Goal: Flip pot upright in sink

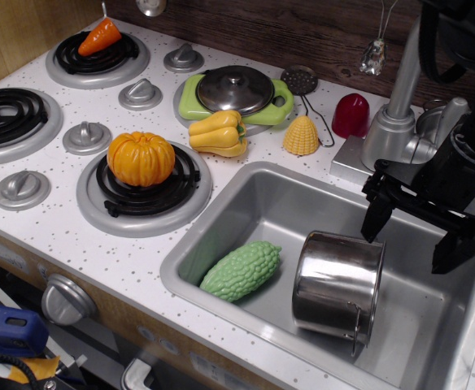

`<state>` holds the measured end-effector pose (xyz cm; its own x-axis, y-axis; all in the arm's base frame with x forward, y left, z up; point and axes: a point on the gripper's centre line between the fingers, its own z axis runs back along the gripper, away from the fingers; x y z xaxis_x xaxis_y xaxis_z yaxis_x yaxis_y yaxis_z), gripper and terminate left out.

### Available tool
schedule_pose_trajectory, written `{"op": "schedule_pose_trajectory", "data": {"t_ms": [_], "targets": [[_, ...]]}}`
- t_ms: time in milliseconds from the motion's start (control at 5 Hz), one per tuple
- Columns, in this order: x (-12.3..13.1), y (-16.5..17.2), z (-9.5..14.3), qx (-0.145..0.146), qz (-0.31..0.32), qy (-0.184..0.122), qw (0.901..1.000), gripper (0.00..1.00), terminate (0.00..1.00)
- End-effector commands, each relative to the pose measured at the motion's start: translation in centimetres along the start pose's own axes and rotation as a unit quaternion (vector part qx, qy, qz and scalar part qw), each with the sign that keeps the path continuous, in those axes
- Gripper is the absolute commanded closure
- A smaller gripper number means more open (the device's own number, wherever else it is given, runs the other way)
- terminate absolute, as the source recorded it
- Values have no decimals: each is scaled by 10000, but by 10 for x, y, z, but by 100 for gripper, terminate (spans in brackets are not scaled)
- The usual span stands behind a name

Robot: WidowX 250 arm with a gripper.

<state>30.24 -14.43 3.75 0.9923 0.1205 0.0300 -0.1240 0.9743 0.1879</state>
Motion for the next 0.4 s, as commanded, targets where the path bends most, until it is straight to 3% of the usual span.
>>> {"op": "schedule_pose_trajectory", "data": {"t_ms": [0,200], "targets": [[0,0,0,0,0,0,10000,0,0],[0,-2,-2,822,-244,3,9963,0,0]]}}
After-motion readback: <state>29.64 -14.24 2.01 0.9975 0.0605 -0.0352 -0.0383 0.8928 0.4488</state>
